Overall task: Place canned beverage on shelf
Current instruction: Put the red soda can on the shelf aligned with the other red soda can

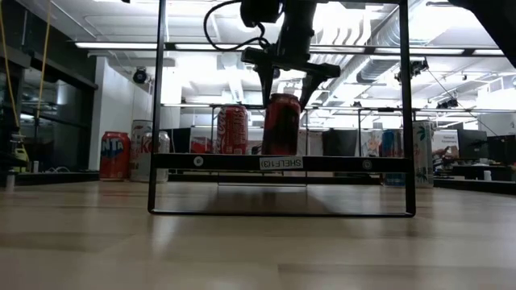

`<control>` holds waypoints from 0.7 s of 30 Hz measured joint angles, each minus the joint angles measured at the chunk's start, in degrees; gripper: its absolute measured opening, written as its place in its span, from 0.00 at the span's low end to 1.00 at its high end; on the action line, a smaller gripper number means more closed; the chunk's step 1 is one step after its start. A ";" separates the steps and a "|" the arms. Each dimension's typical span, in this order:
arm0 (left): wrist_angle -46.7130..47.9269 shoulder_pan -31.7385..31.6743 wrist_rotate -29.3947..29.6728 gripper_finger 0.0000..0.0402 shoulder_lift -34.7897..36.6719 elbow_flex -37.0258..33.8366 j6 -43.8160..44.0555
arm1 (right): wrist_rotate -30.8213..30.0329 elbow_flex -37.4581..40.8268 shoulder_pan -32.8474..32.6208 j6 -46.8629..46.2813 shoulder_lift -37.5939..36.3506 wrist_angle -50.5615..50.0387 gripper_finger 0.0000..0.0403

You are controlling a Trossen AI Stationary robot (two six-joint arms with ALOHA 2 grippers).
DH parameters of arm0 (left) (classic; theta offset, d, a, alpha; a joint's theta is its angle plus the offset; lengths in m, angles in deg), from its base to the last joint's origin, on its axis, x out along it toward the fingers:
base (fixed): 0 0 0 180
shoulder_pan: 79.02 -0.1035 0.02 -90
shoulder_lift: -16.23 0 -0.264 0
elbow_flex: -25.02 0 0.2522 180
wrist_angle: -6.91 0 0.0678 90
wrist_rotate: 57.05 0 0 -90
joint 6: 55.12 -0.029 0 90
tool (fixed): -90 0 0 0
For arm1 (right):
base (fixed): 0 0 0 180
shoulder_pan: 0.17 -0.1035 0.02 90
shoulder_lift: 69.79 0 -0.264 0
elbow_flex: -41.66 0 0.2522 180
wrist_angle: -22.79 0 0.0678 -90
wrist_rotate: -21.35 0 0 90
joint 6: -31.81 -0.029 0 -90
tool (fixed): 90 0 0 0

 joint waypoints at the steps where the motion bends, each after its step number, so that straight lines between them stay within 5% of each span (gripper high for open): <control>1: 0.00 0.00 0.00 0.67 0.00 0.00 0.00 | 0.05 0.00 0.08 0.02 0.00 -0.01 0.74; 14: -0.04 0.00 0.00 0.67 0.00 0.00 0.02 | -2.71 0.00 0.09 0.96 0.00 -1.85 0.75; 21: -0.07 0.02 0.02 0.67 0.00 0.00 0.02 | -3.08 -0.02 0.07 0.57 -0.04 -3.29 0.88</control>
